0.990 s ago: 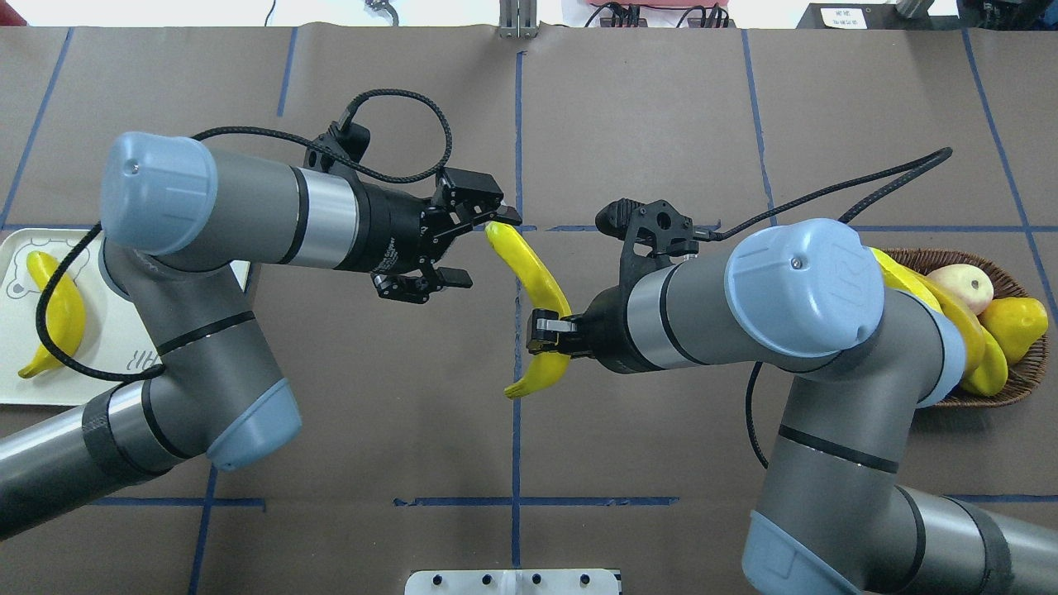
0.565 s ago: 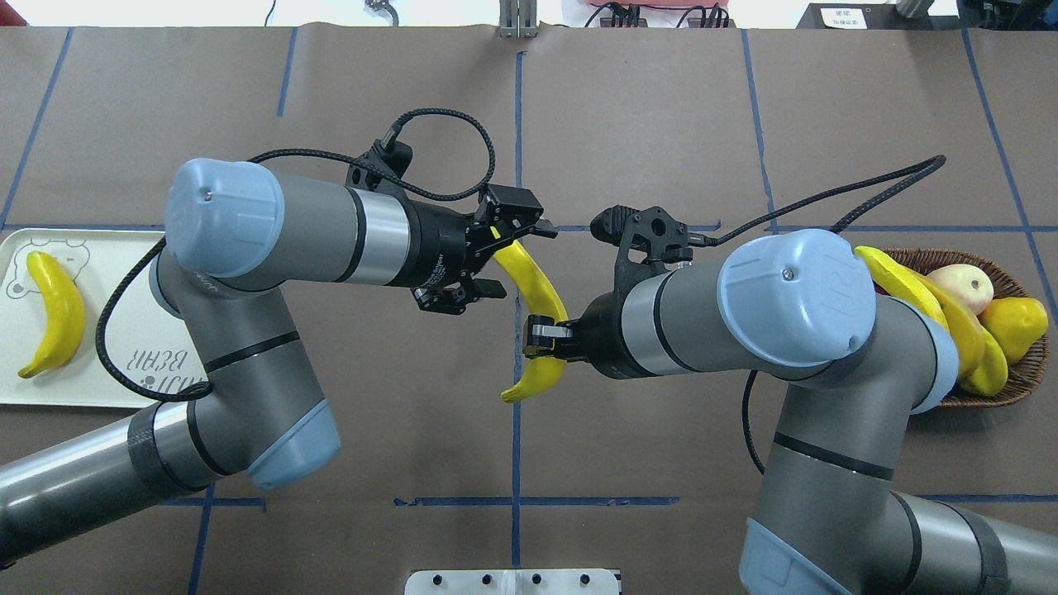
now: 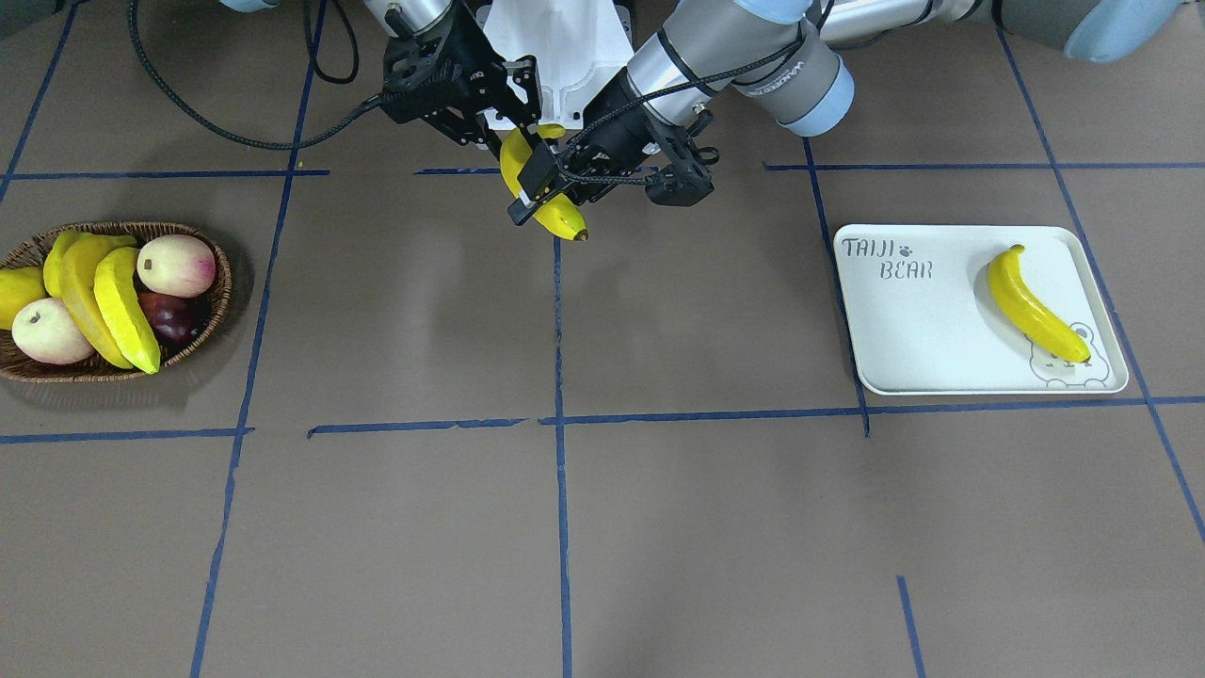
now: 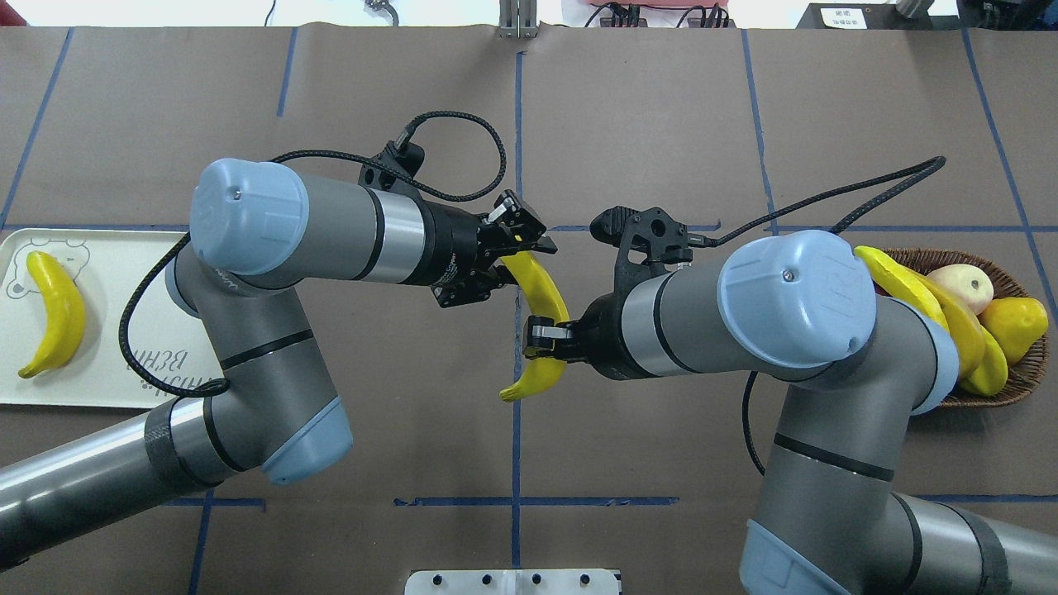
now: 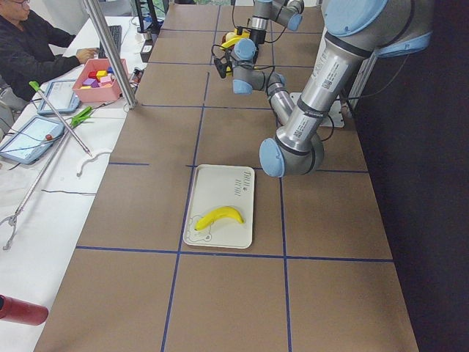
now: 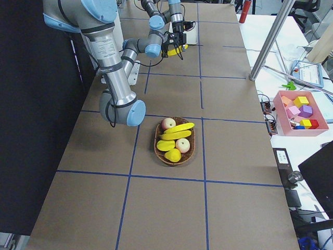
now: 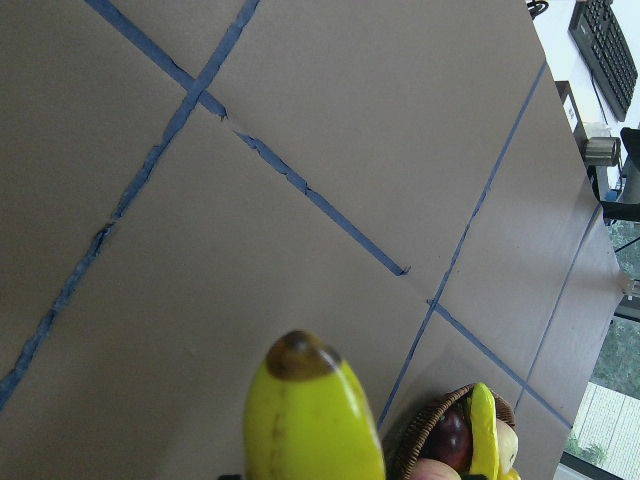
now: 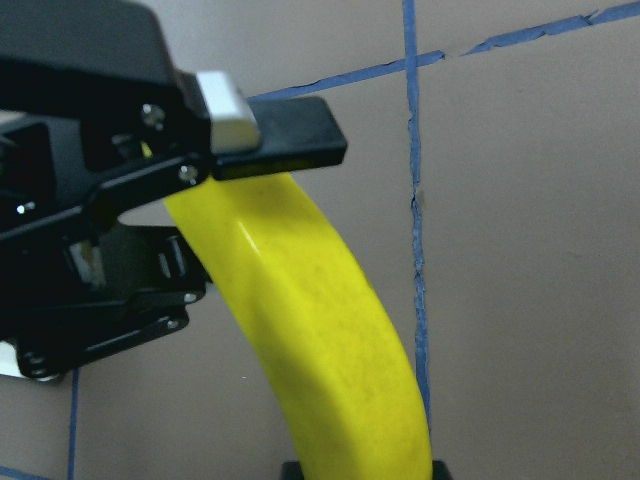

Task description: Transfer all bananas from basket to plate

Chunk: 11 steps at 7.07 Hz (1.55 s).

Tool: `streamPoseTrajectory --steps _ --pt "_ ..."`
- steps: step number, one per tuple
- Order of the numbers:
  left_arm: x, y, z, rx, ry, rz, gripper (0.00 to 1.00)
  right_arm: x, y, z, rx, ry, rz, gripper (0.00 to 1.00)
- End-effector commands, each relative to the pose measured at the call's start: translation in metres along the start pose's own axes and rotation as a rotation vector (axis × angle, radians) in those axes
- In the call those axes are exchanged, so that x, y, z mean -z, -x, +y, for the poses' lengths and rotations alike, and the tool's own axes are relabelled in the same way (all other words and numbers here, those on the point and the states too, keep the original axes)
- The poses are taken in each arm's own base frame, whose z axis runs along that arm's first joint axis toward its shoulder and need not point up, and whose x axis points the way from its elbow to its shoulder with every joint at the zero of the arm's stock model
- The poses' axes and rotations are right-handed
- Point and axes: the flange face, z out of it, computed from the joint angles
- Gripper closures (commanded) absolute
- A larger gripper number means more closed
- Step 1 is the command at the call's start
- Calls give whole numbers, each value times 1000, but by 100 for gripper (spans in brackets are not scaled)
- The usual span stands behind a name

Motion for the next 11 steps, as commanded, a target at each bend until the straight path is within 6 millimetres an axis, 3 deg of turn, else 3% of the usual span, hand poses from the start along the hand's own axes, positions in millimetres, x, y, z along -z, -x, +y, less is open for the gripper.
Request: streamPoseTrajectory --steps 1,3,5,6,7,9,10,11 --pt "0 2 -2 -2 -2 -4 100 1 0 -1 0 0 -1 0" --pt "0 2 -3 -1 -4 -6 100 2 -1 -1 0 2 -3 0" --pt "-1 2 -17 1 -48 -57 100 26 5 4 10 15 -47 0" --pt "0 5 -36 -22 -91 -132 100 43 9 5 18 19 -78 0" --pt "0 15 -58 -55 -128 -275 100 62 2 -8 10 12 -89 0" --pt "50 79 -121 -207 -154 -457 100 107 -62 -70 -62 -13 -7 0" --pt "86 115 -147 -235 -150 -504 100 114 -110 -87 -13 -21 63 0" --pt "115 150 -174 -249 -158 -555 100 108 -152 -89 76 -6 134 0"
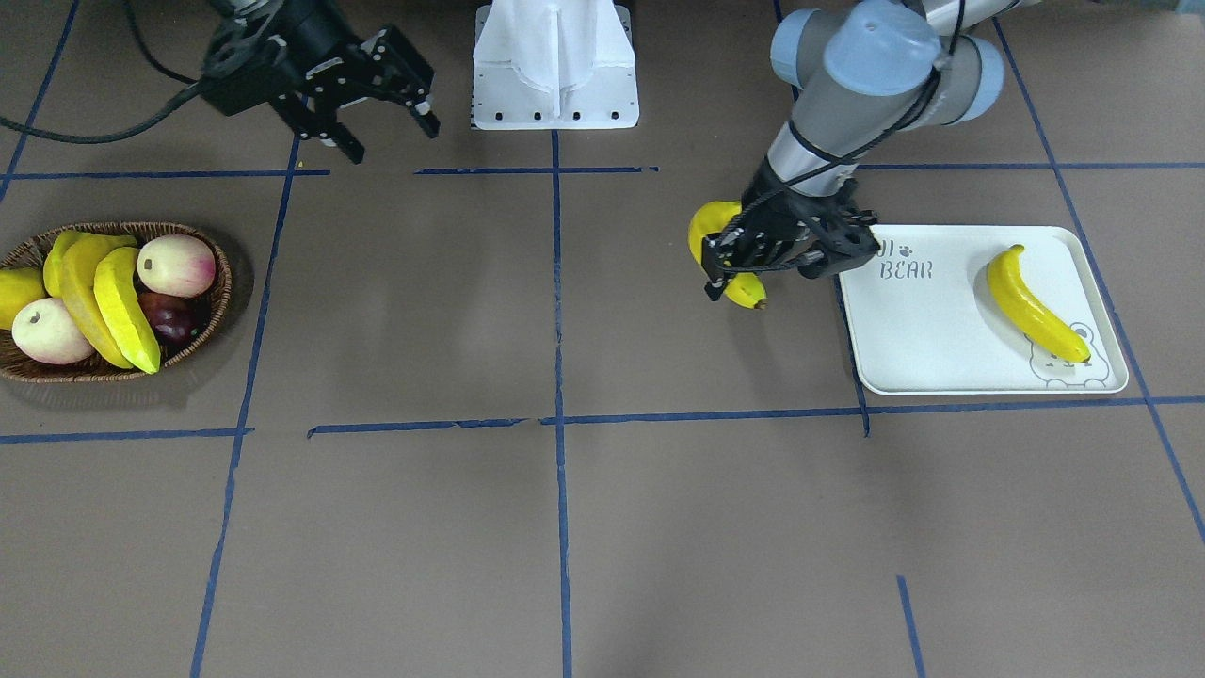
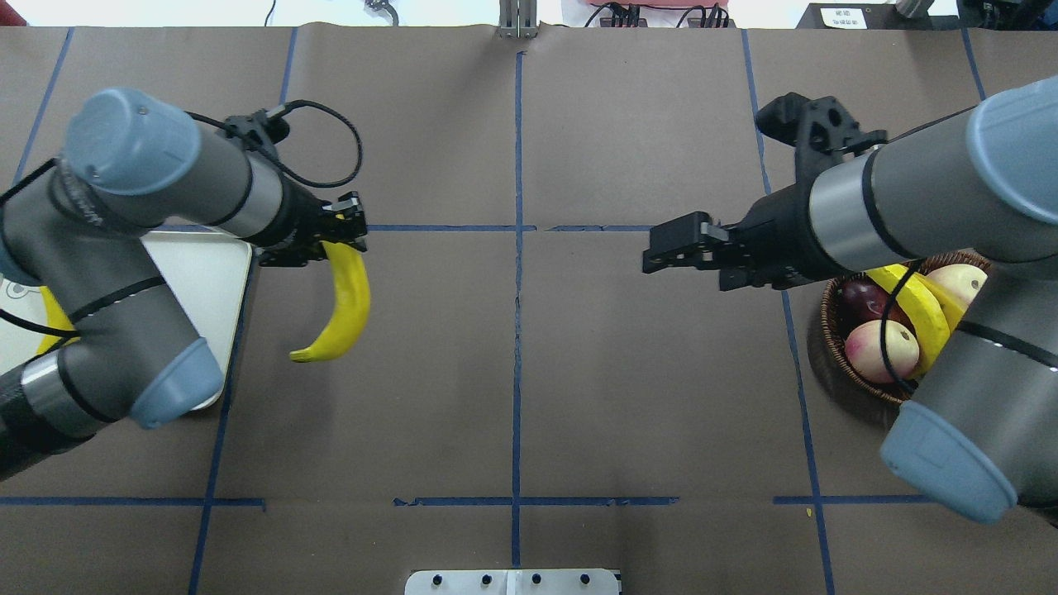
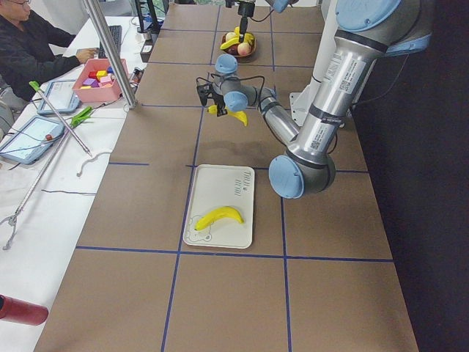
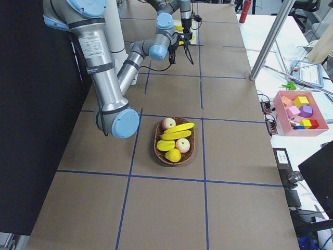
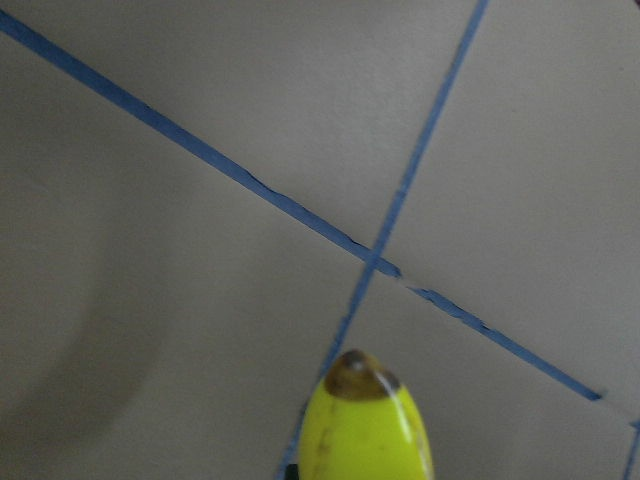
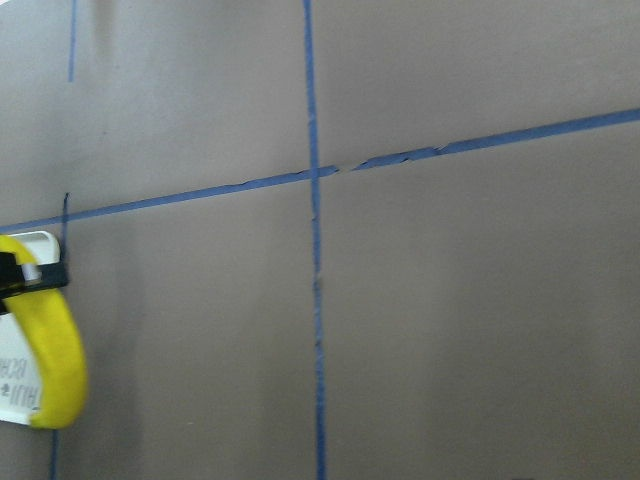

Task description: Transfer all bananas from basket to plate

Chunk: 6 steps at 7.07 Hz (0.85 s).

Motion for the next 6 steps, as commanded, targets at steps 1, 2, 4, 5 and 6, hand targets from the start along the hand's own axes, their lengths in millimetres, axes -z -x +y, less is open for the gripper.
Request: streamPoseTrajectory --steps 1,2,4,5,6 --pt "5 107 -37 -91 -12 -124 100 3 -90 -20 147 0 137 0" --pt "12 150 -62 -128 -33 -174 100 0 -129 -38 197 1 201 0" --pt "2 208 -76 -181 -21 -261 100 -16 -151 -50 189 16 241 0" --pt "0 226 -78 -176 -22 -290 100 -20 -154 -51 183 21 249 0" --pt "-5 239 -83 -170 -54 -328 100 -20 -155 -51 182 22 251 0"
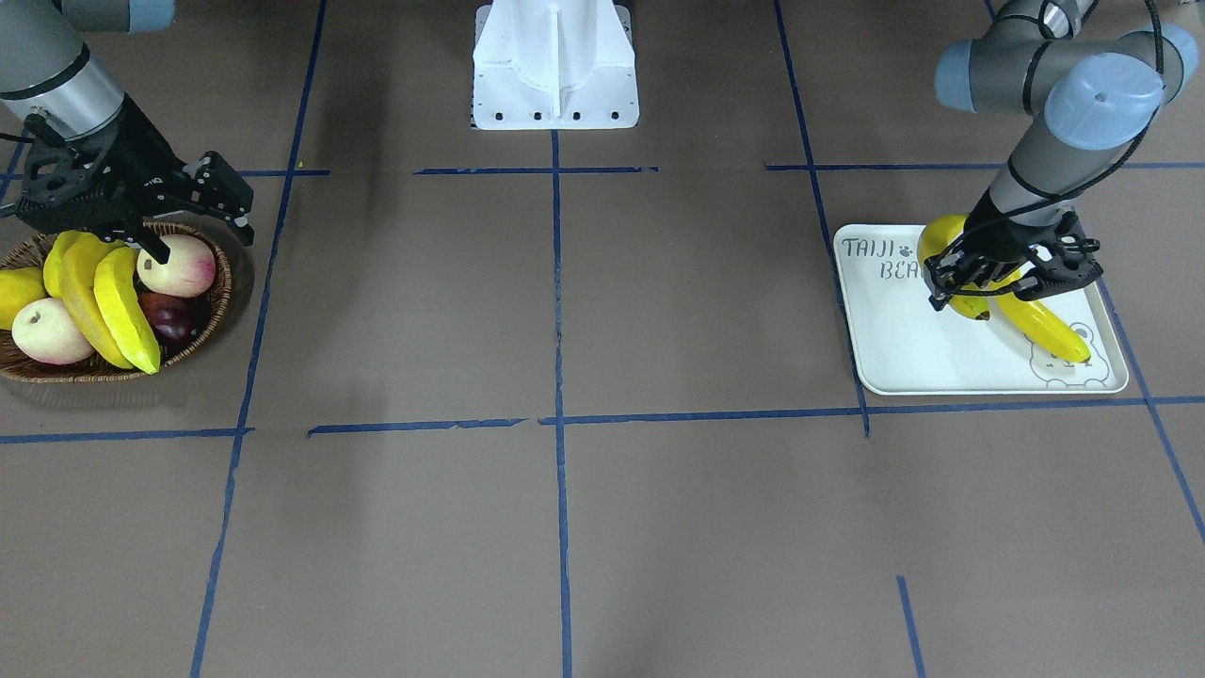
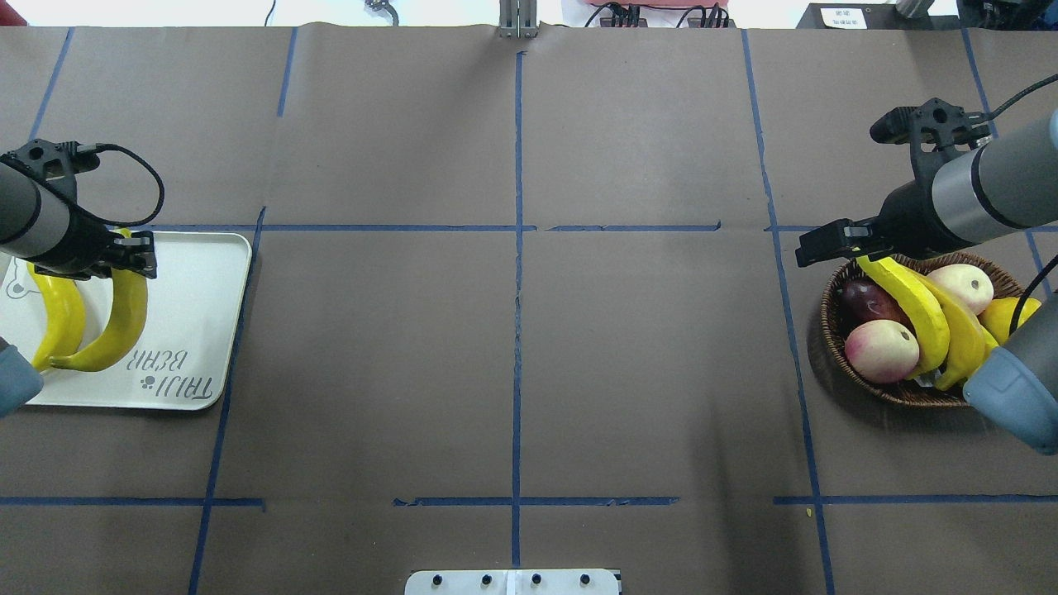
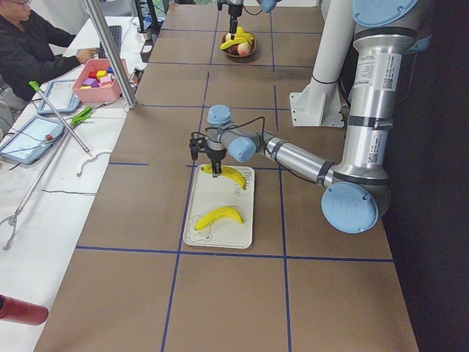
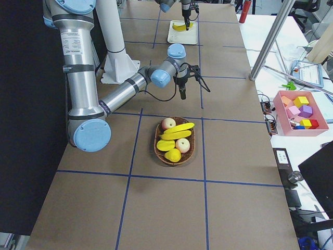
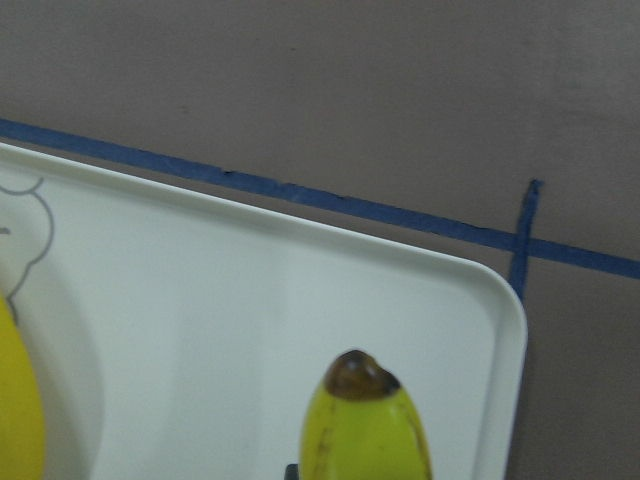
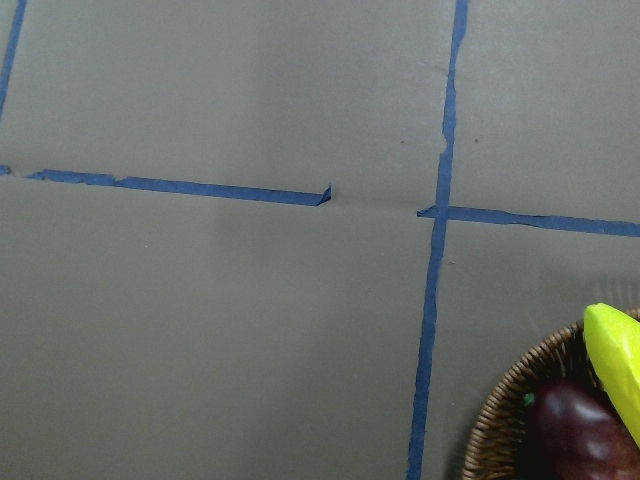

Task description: Transfer all bananas from basket to plate

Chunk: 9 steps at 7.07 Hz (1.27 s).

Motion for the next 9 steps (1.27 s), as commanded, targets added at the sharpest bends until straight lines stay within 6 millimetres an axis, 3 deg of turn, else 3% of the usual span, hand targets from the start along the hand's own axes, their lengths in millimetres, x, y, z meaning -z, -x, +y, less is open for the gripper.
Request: streamPoseTrajectory --steps 1,2,4,6,7,8,9 --pt "-20 26 -3 17 -9 -63 93 -3 0 -2 -6 -2 5 0" --pt "-25 27 -5 22 -7 -70 1 -5 -3 -2 -4 3 8 0" --pt "-24 24 -6 23 -11 -66 0 -6 -9 0 -10 7 15 0" --pt "-11 7 -6 49 -26 -32 0 -5 -27 3 -31 11 35 0" --pt "7 -21 -11 60 -41 13 0 3 -57 10 -12 15 56 0" --pt "13 -31 -13 62 -48 30 0 6 -81 19 26 42 57 0" --pt "23 -56 -19 112 -59 64 0 5 -103 28 64 53 77 0"
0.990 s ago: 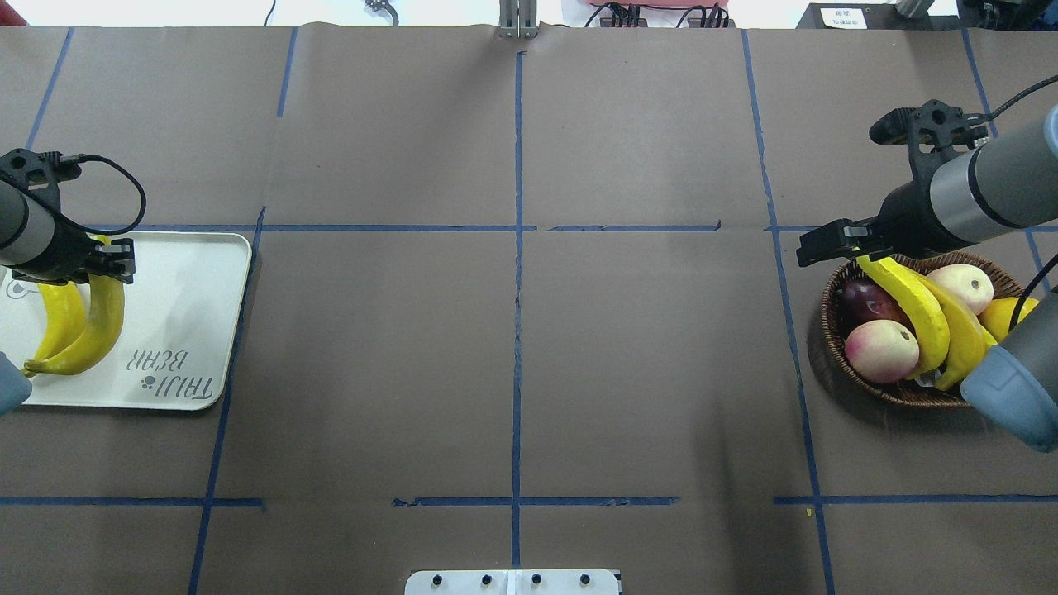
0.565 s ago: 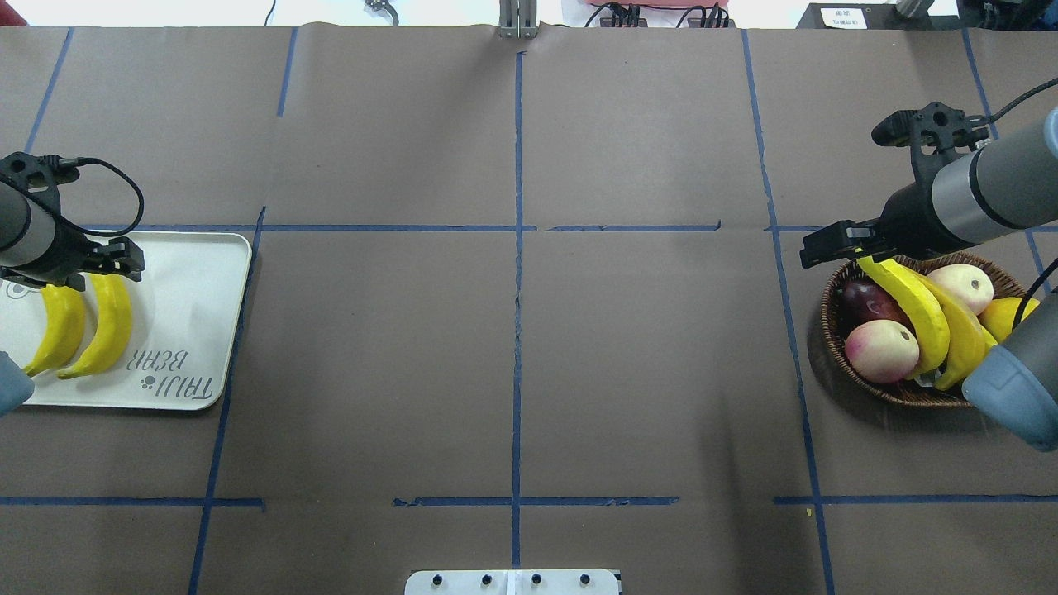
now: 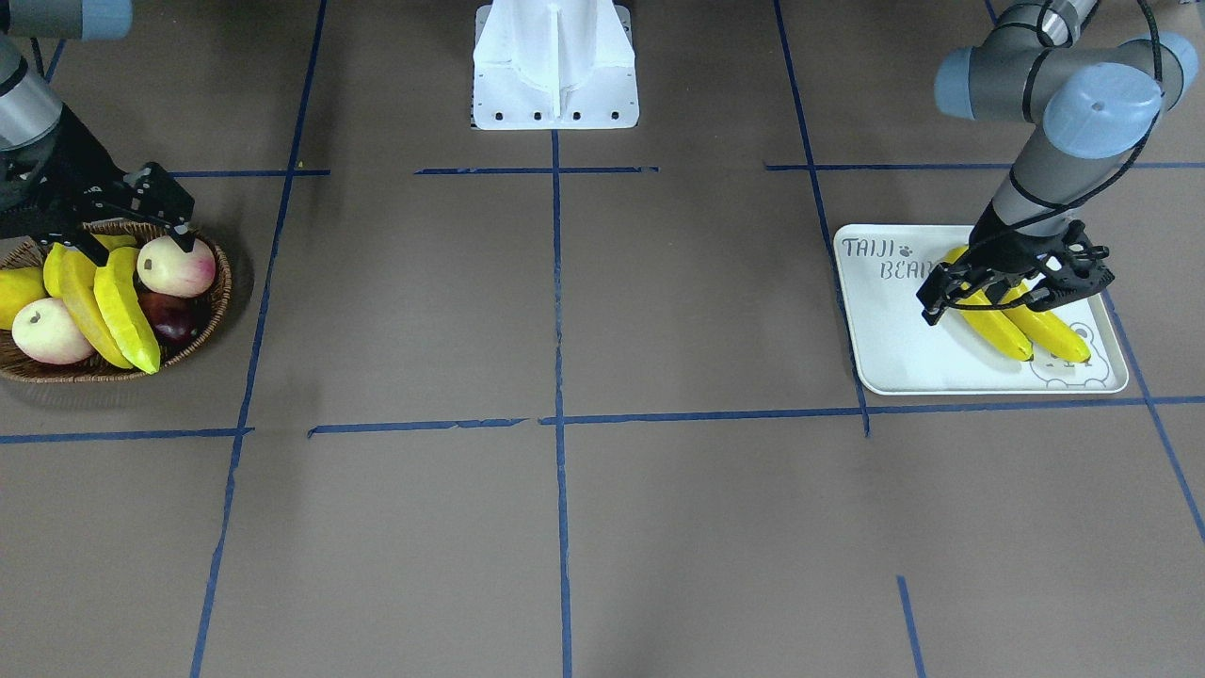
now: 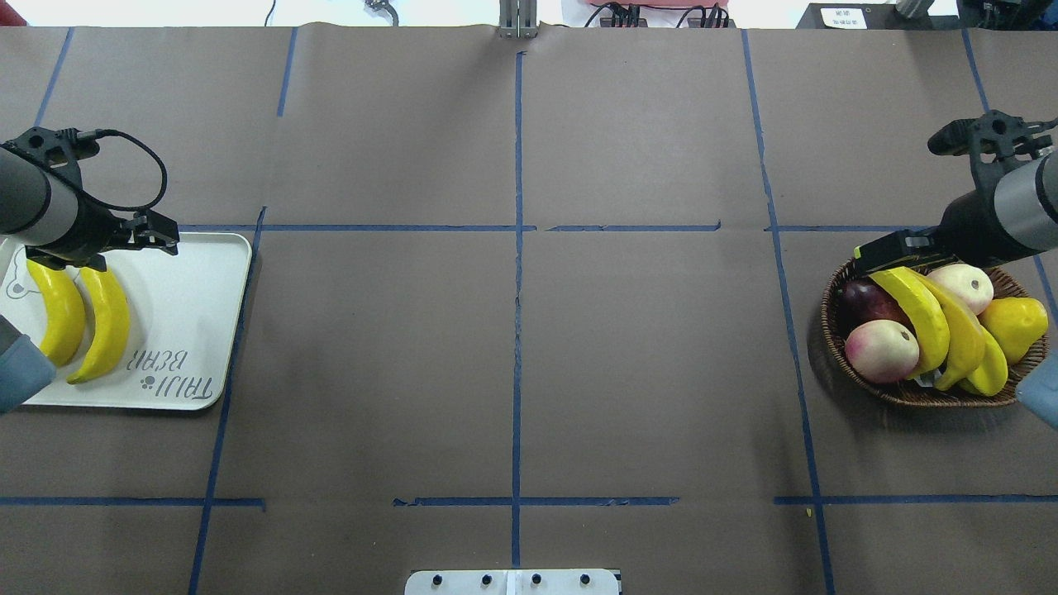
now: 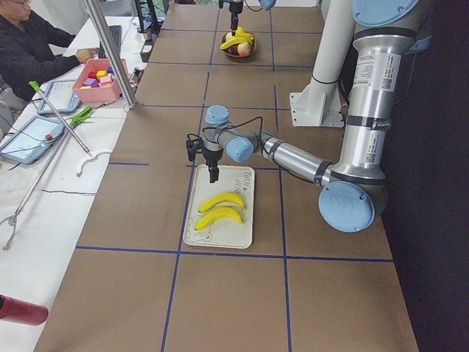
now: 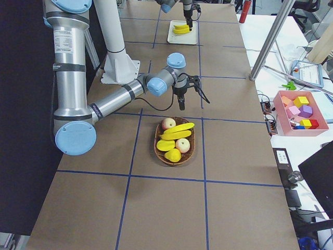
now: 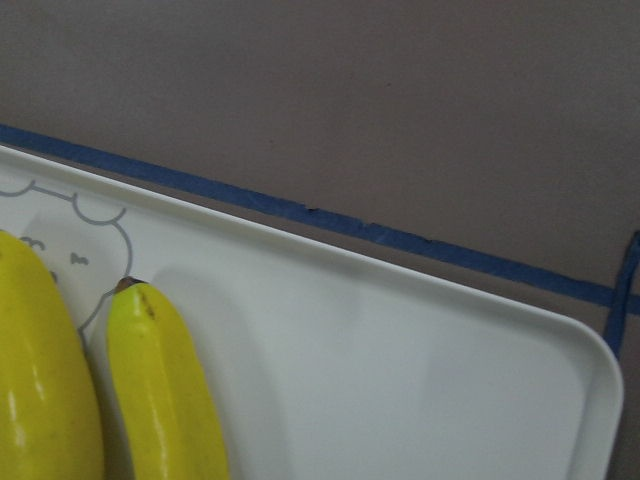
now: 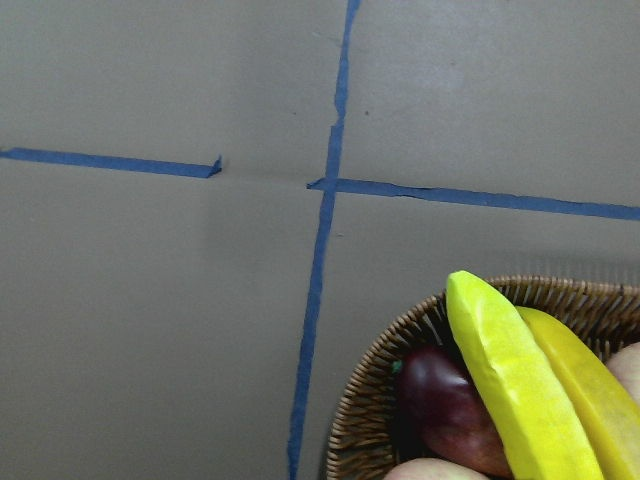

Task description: Transfer all bananas from basket to plate

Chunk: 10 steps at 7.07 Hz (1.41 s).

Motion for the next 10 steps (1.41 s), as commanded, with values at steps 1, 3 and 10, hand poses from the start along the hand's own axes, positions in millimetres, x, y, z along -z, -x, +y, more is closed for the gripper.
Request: streamPoseTrajectory --steps 1,3,10 --pt "18 -41 -5 80 -15 59 0 -4 -61 22 99 30 44 0" --pt "15 -83 14 119 11 94 0 -1 -111 52 28 110 -8 0" --pt "17 -91 18 132 9 105 0 -79 -145 63 -76 70 -108 0"
